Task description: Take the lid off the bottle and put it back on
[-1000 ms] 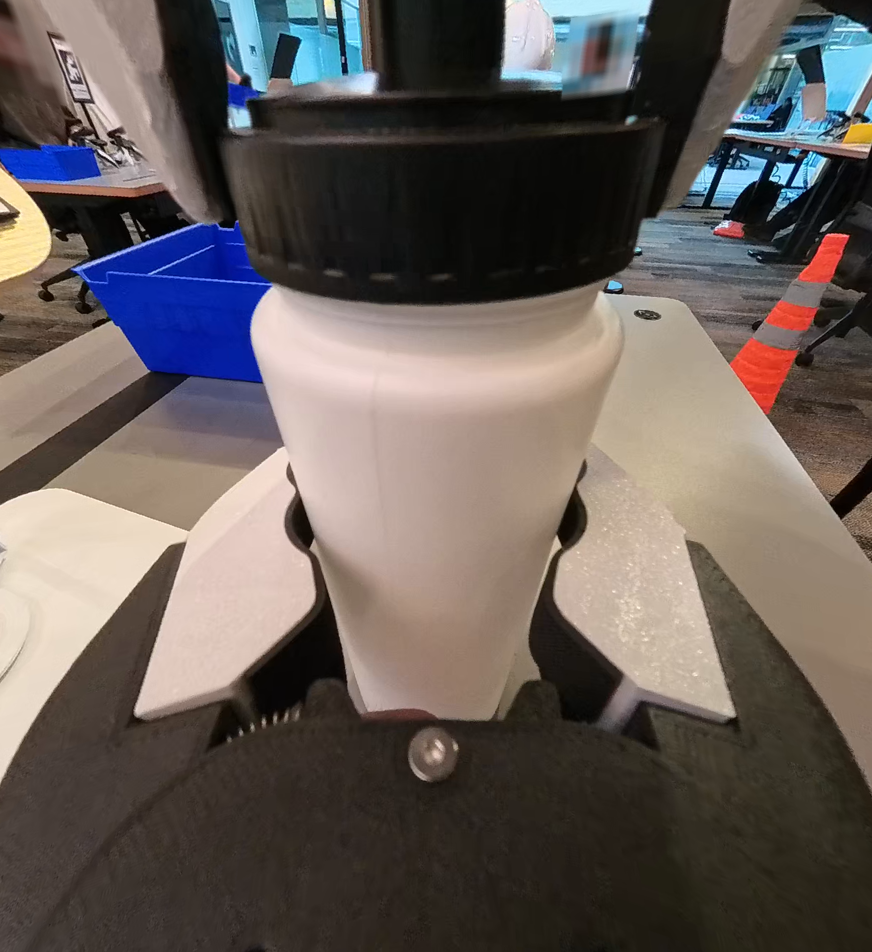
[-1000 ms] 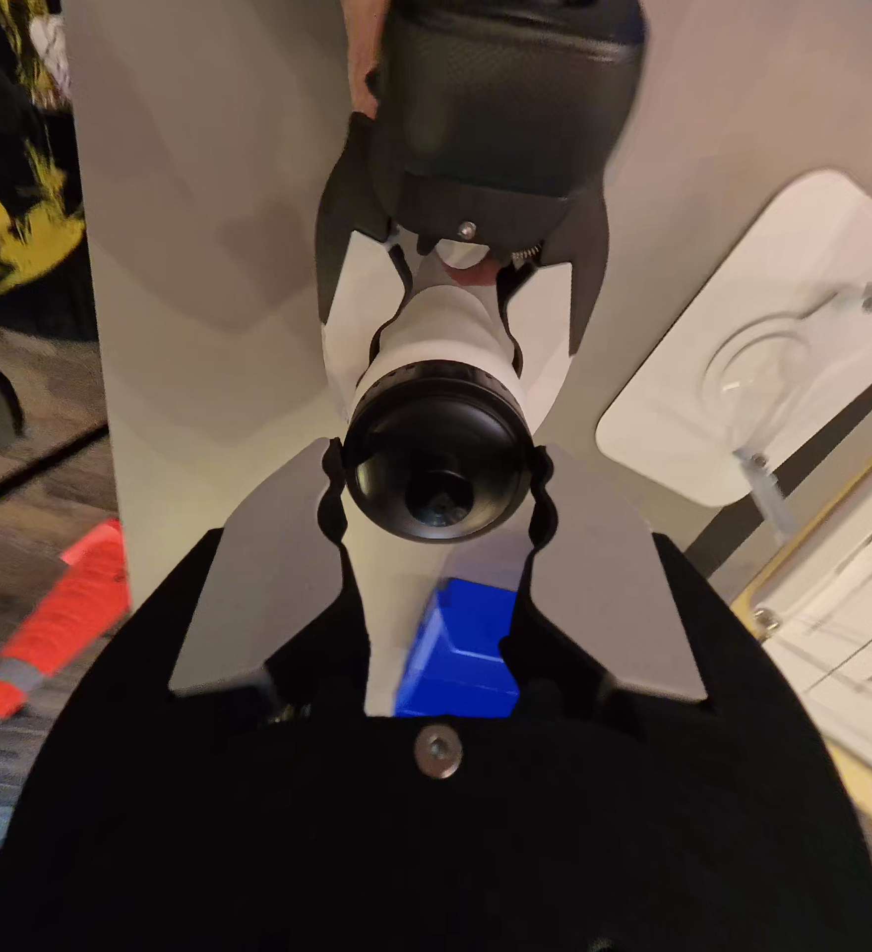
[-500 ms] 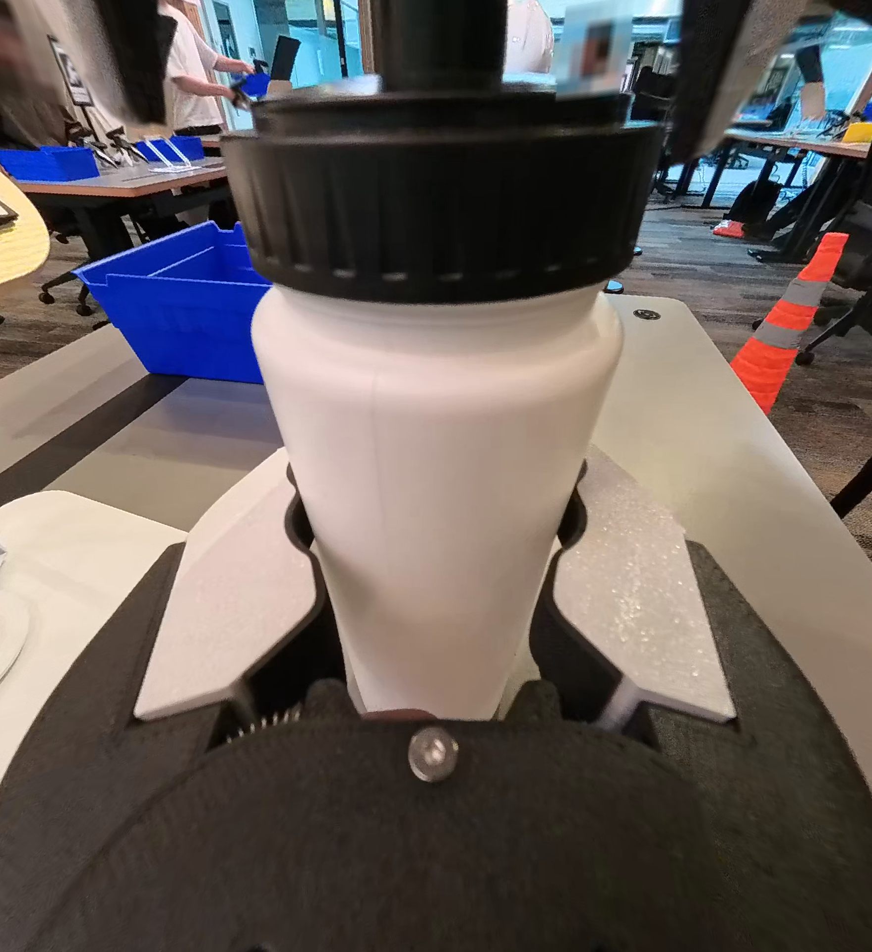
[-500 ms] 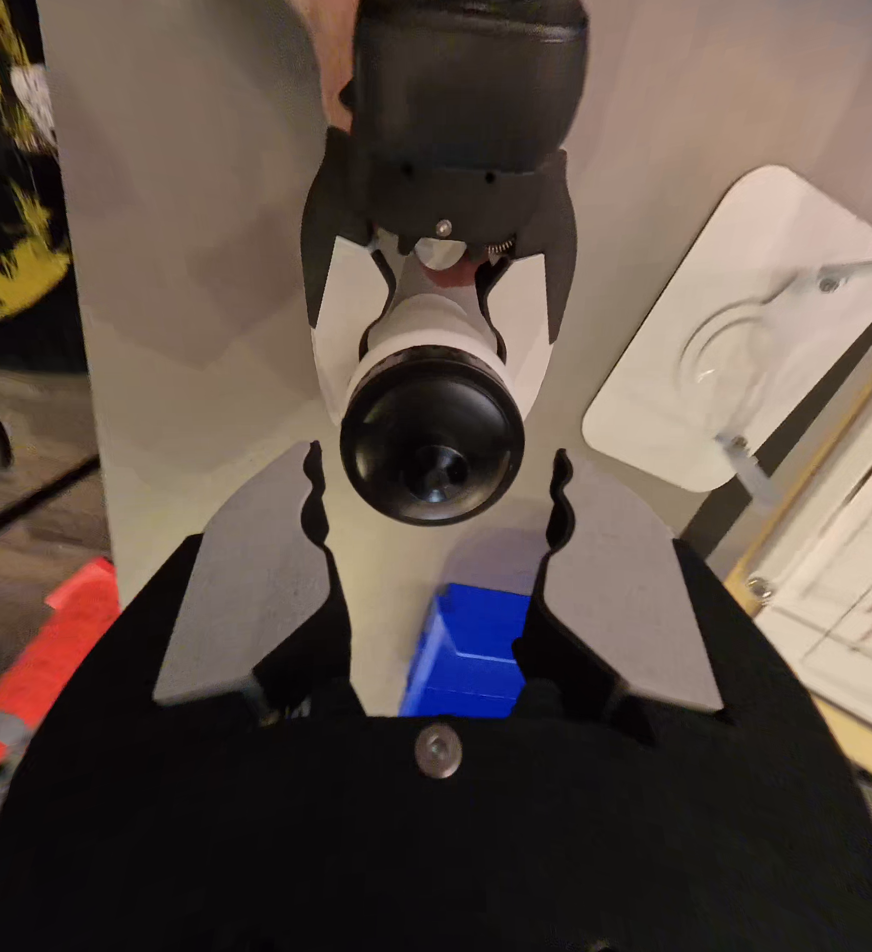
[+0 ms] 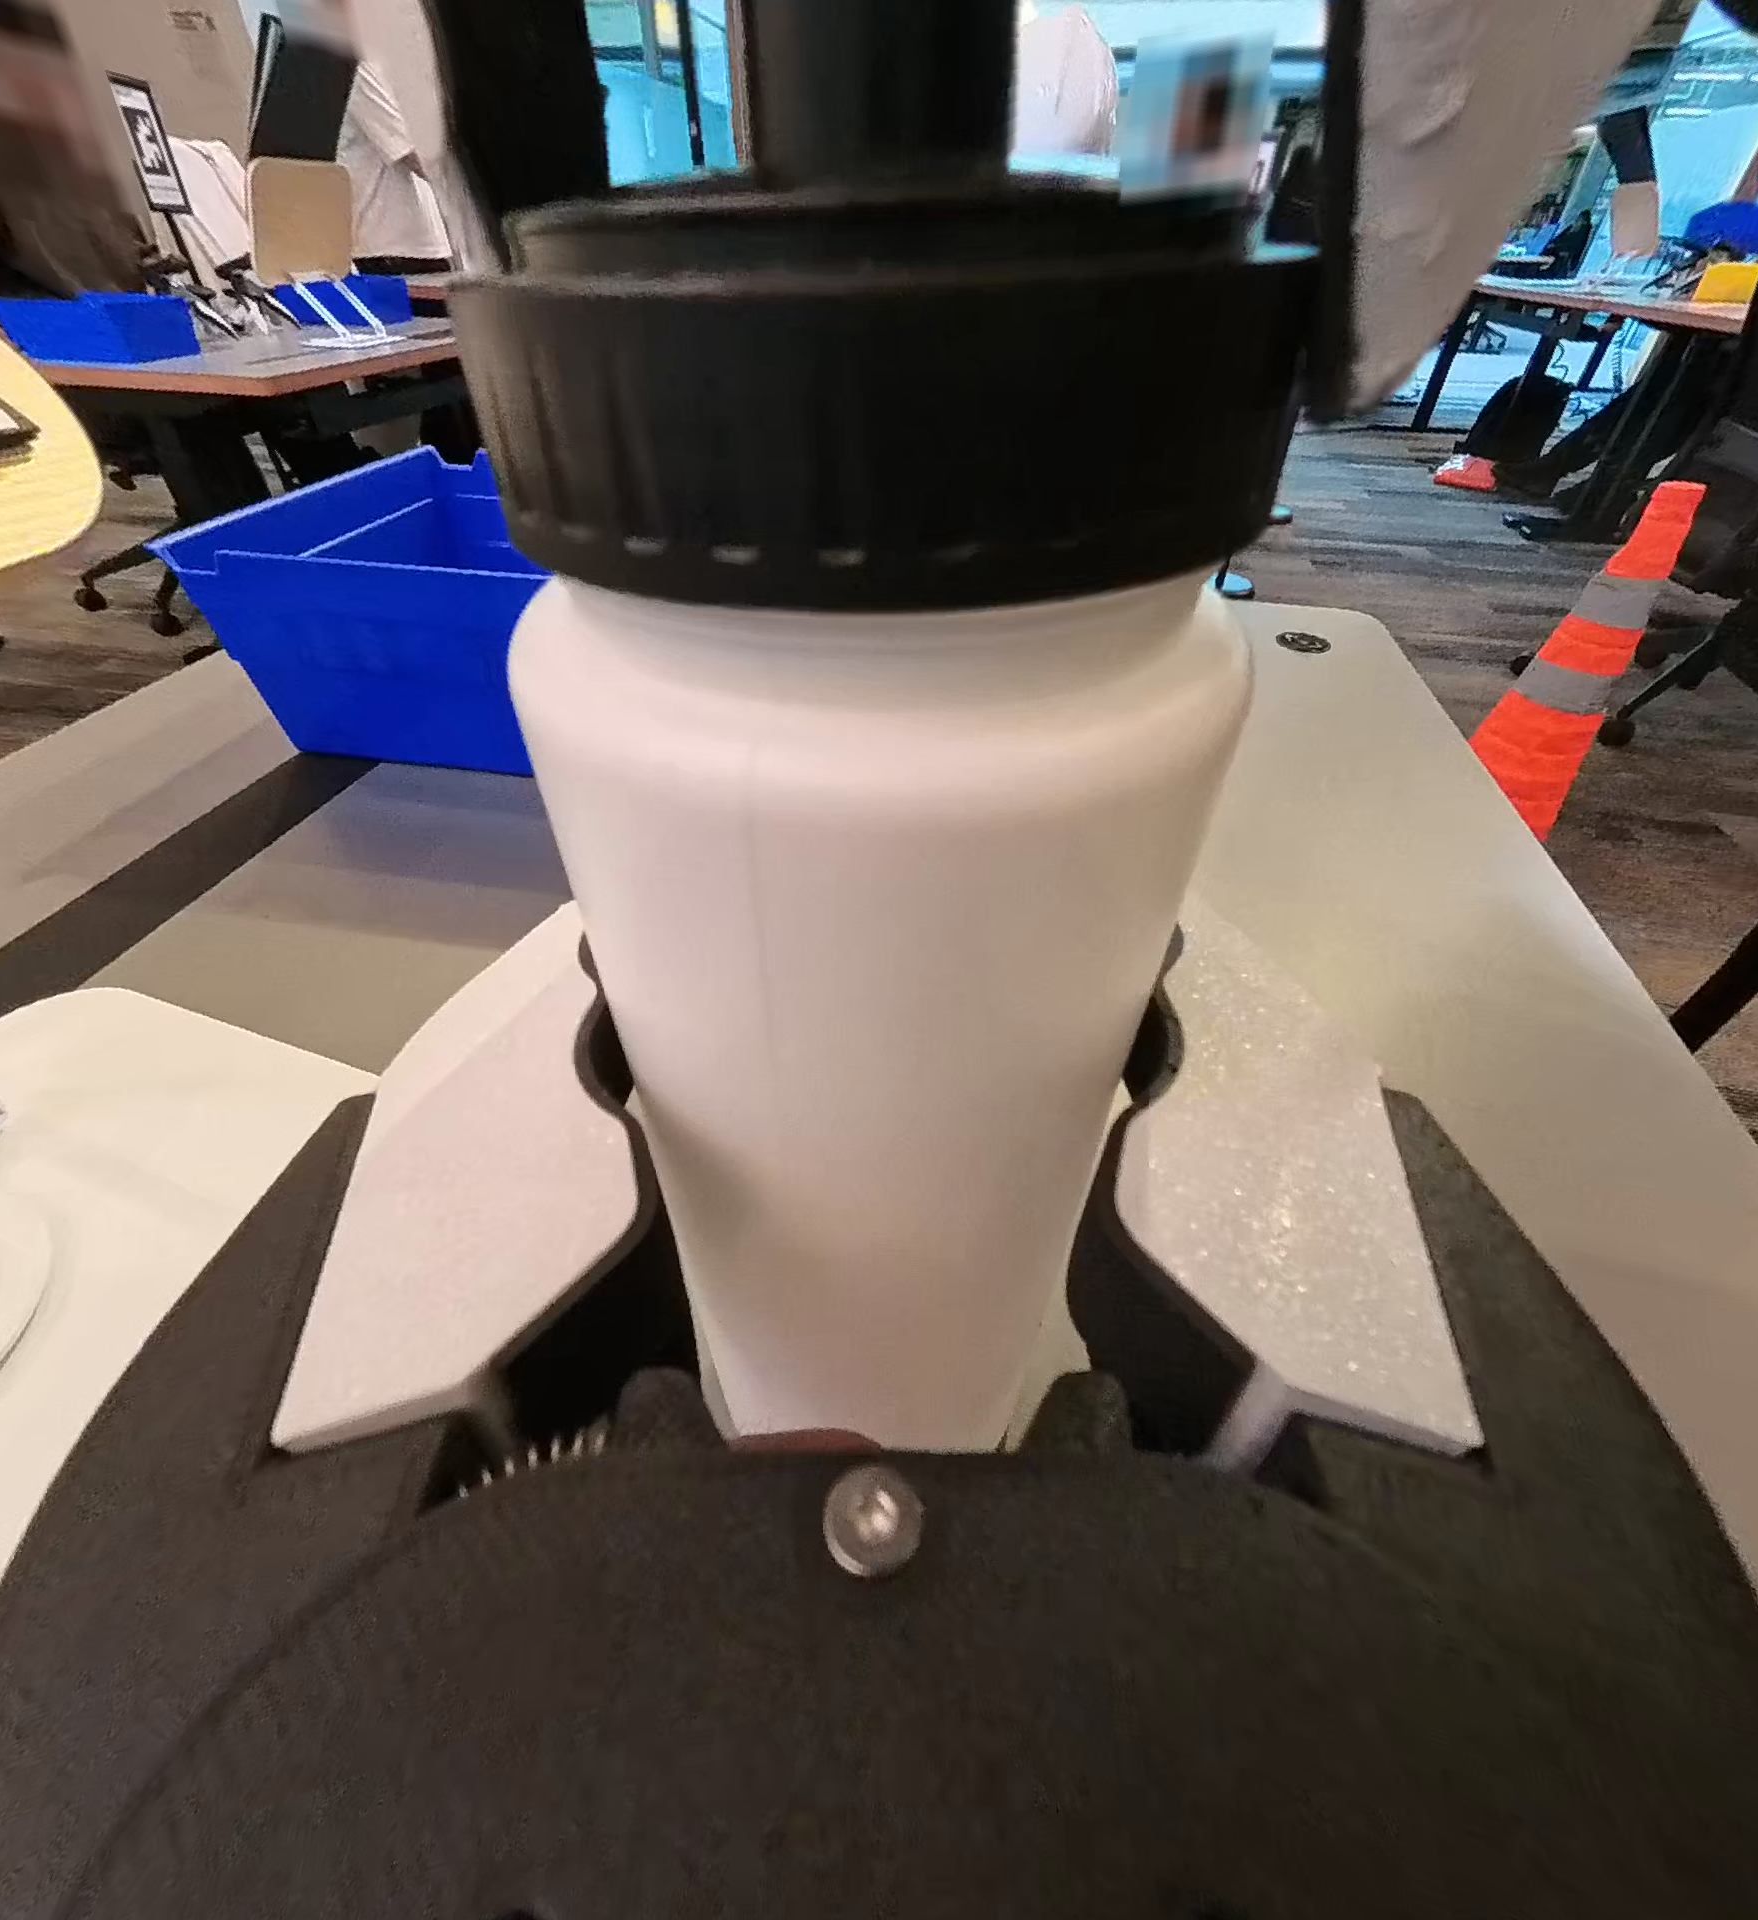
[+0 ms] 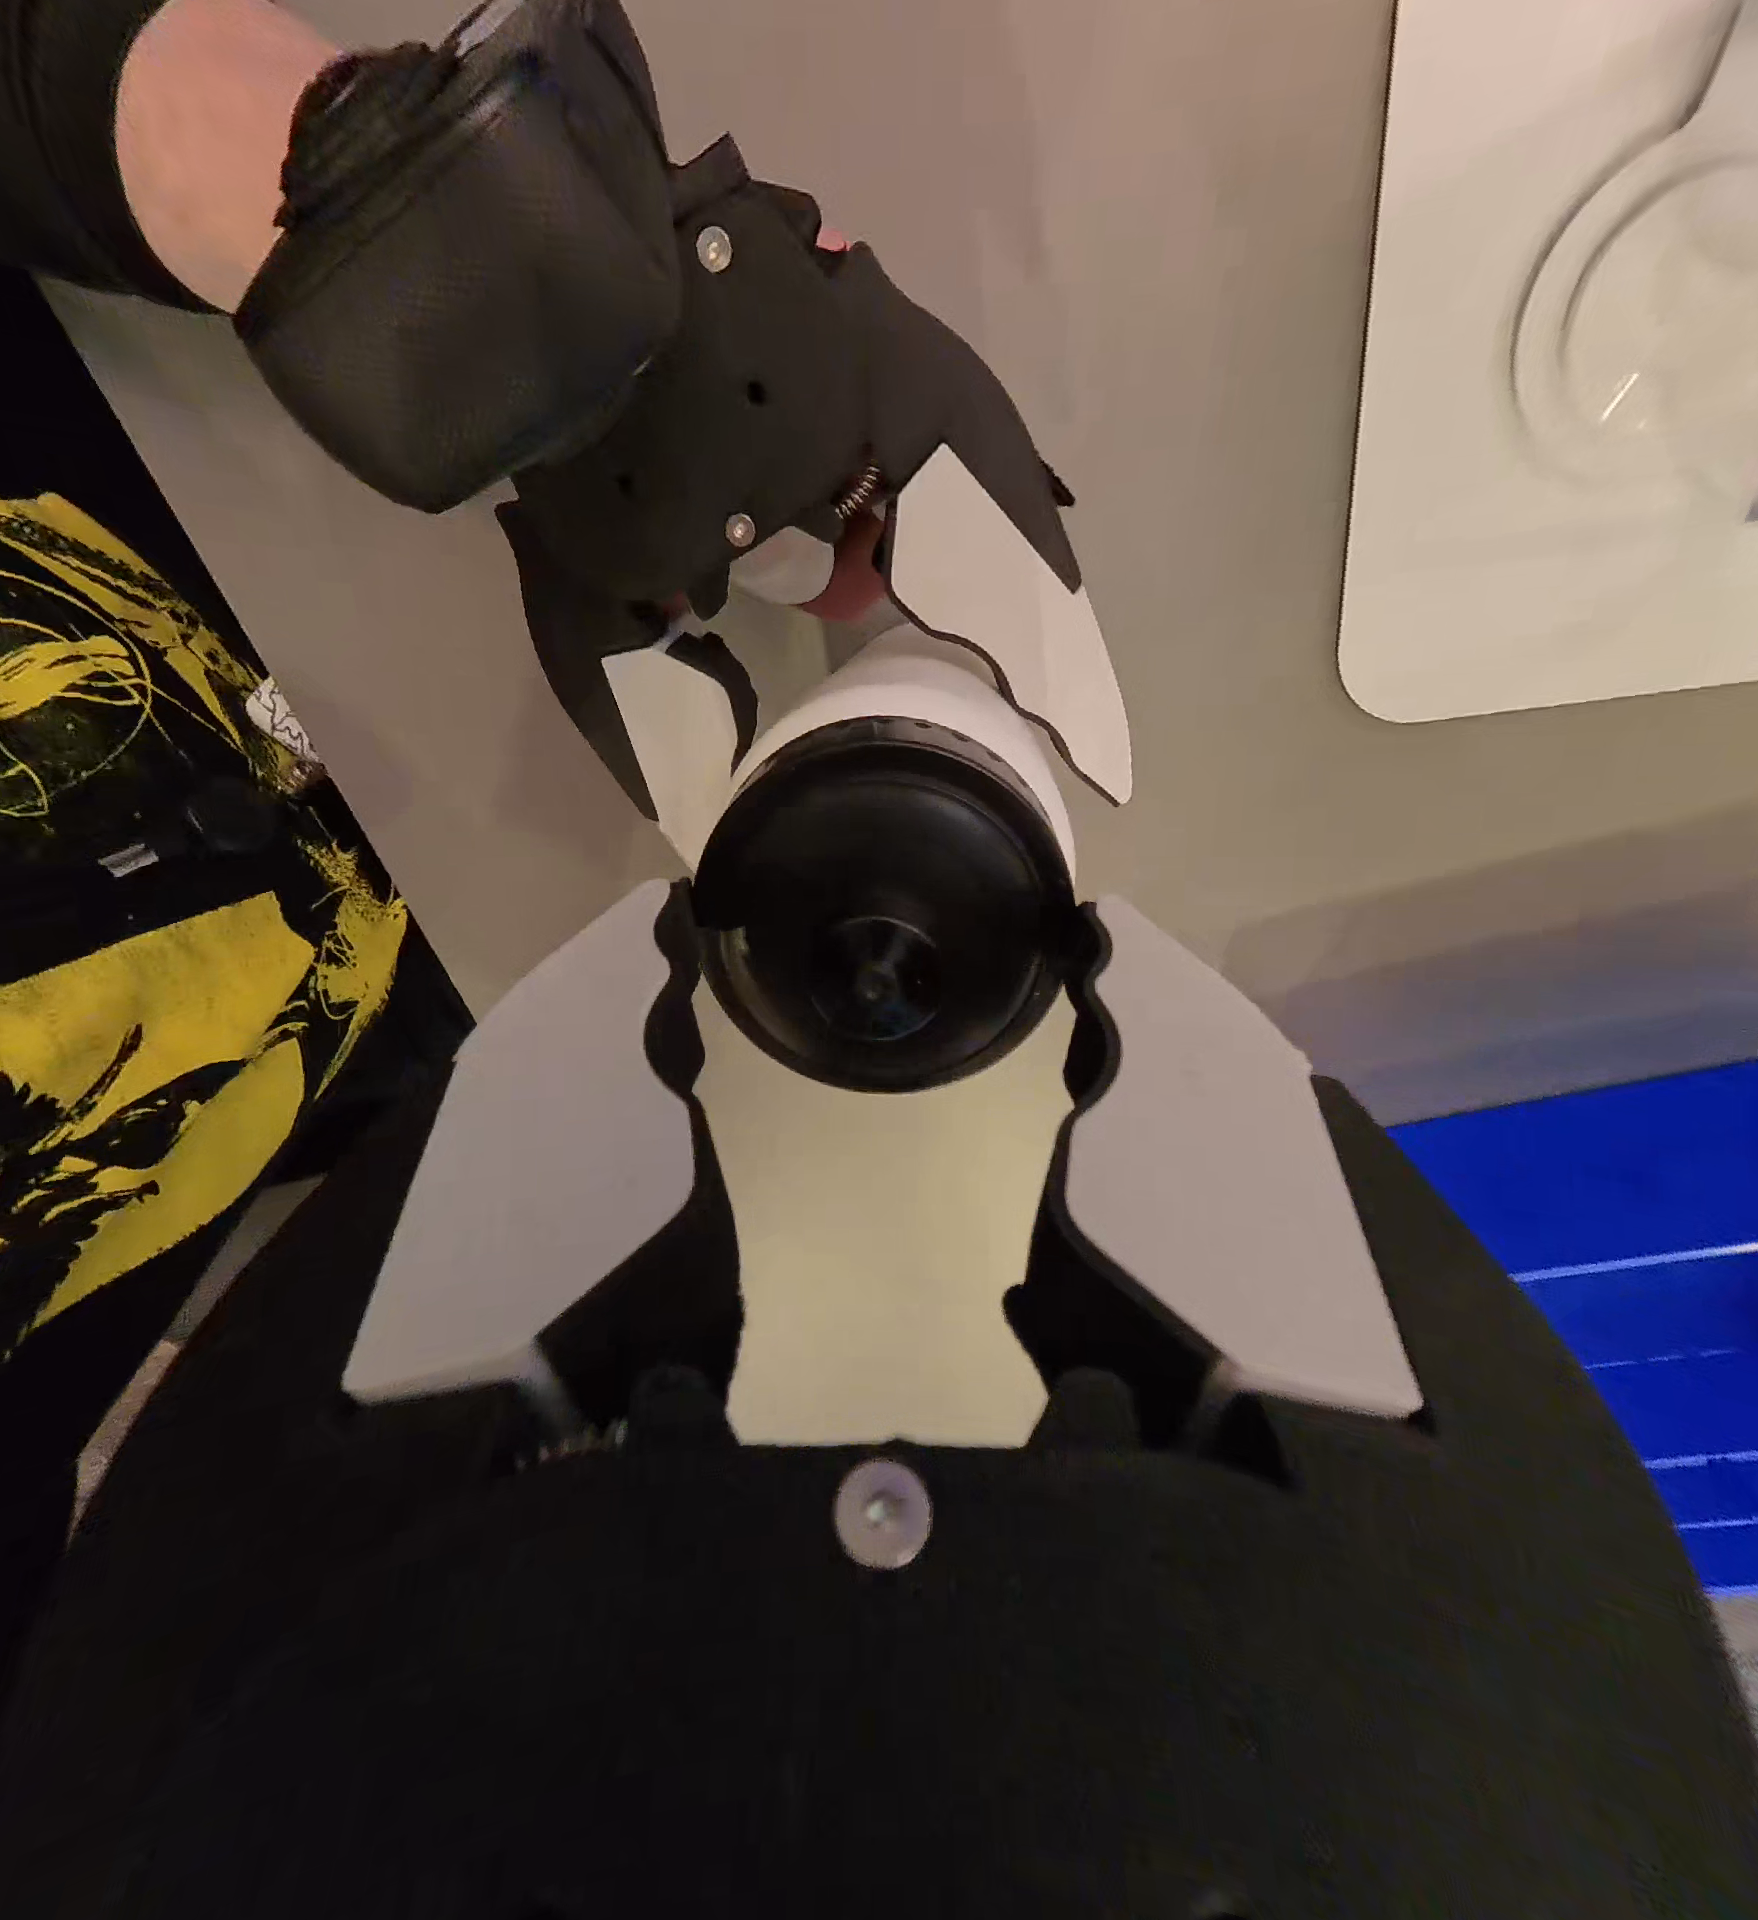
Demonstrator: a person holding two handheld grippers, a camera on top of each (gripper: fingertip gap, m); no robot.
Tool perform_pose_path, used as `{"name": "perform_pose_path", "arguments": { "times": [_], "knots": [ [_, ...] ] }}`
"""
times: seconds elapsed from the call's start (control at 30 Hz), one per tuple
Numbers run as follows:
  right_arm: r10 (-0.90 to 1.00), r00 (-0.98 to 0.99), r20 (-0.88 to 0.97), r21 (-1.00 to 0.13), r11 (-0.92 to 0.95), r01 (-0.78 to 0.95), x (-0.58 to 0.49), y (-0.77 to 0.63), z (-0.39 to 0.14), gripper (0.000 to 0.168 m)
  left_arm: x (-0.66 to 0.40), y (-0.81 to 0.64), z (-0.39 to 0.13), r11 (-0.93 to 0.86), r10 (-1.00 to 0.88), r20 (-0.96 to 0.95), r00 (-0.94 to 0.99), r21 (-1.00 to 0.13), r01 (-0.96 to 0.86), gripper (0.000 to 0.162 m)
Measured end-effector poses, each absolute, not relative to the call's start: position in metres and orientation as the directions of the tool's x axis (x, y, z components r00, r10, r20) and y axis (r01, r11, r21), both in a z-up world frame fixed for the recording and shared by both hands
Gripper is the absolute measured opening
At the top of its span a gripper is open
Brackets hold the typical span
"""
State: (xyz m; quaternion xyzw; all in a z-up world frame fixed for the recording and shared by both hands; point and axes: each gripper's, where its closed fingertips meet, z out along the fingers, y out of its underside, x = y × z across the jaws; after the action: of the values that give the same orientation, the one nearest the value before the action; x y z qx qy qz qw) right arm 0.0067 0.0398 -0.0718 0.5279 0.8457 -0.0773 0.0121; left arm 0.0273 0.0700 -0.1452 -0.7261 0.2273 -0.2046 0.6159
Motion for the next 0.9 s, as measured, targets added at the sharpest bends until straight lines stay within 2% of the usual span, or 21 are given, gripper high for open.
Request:
{"name": "perform_pose_path", "arguments": {
  "times": [0.07, 0.1, 0.17, 0.3, 0.43, 0.57, 0.63, 0.7, 0.8, 0.87, 0.9],
  "knots": [
    [0.849, -0.519, -0.104, -0.088, 0.512, 0.855, 0.011, 0.04, -0.075, 0.072, 0.028, 0.069, -0.145, -0.135, -0.582, 0.004, 0.813, -0.986, -0.092, 0.094],
    [0.821, -0.565, -0.086, -0.075, 0.56, 0.825, 0.012, 0.043, -0.076, 0.085, 0.029, 0.069, -0.146, -0.136, -0.581, 0.002, 0.814, -0.986, -0.094, 0.094],
    [0.726, -0.687, -0.022, -0.071, 0.685, 0.725, 0.008, 0.048, -0.075, 0.093, 0.029, 0.068, -0.145, -0.135, -0.581, 0.002, 0.814, -0.986, -0.094, 0.095],
    [0.482, -0.876, 0.025, -0.068, 0.875, 0.48, 0.006, 0.042, -0.068, 0.087, 0.028, 0.069, -0.145, -0.135, -0.583, 0.007, 0.813, -0.987, -0.088, 0.095],
    [0.397, -0.918, -0.019, -0.013, 0.918, 0.397, 0.01, 0.044, -0.071, 0.069, 0.028, 0.069, -0.145, -0.135, -0.583, 0.008, 0.813, -0.987, -0.087, 0.095],
    [0.524, -0.849, -0.059, -0.028, 0.85, 0.527, 0.01, 0.044, -0.072, 0.068, 0.028, 0.07, -0.145, -0.137, -0.579, 0.012, 0.815, -0.987, -0.083, 0.095],
    [0.689, -0.72, -0.086, -0.044, 0.719, 0.694, 0.009, 0.044, -0.072, 0.068, 0.027, 0.07, -0.145, -0.14, -0.578, 0.02, 0.816, -0.987, -0.075, 0.095],
    [0.852, -0.513, -0.108, -0.078, 0.507, 0.858, 0.008, 0.044, -0.072, 0.069, 0.026, 0.071, -0.145, -0.143, -0.576, 0.03, 0.817, -0.988, -0.064, 0.094],
    [0.888, -0.453, -0.079, -0.132, 0.441, 0.887, 0.011, 0.04, -0.072, 0.069, 0.028, 0.069, -0.145, -0.133, -0.582, 0.008, 0.813, -0.987, -0.085, 0.095],
    [0.846, -0.529, -0.074, -0.125, 0.518, 0.846, 0.013, 0.039, -0.072, 0.072, 0.029, 0.069, -0.145, -0.134, -0.581, 0.005, 0.814, -0.987, -0.09, 0.095],
    [0.809, -0.583, -0.074, -0.134, 0.572, 0.81, 0.013, 0.038, -0.07, 0.081, 0.029, 0.069, -0.145, -0.134, -0.582, 0.005, 0.813, -0.987, -0.09, 0.095]
  ]
}}
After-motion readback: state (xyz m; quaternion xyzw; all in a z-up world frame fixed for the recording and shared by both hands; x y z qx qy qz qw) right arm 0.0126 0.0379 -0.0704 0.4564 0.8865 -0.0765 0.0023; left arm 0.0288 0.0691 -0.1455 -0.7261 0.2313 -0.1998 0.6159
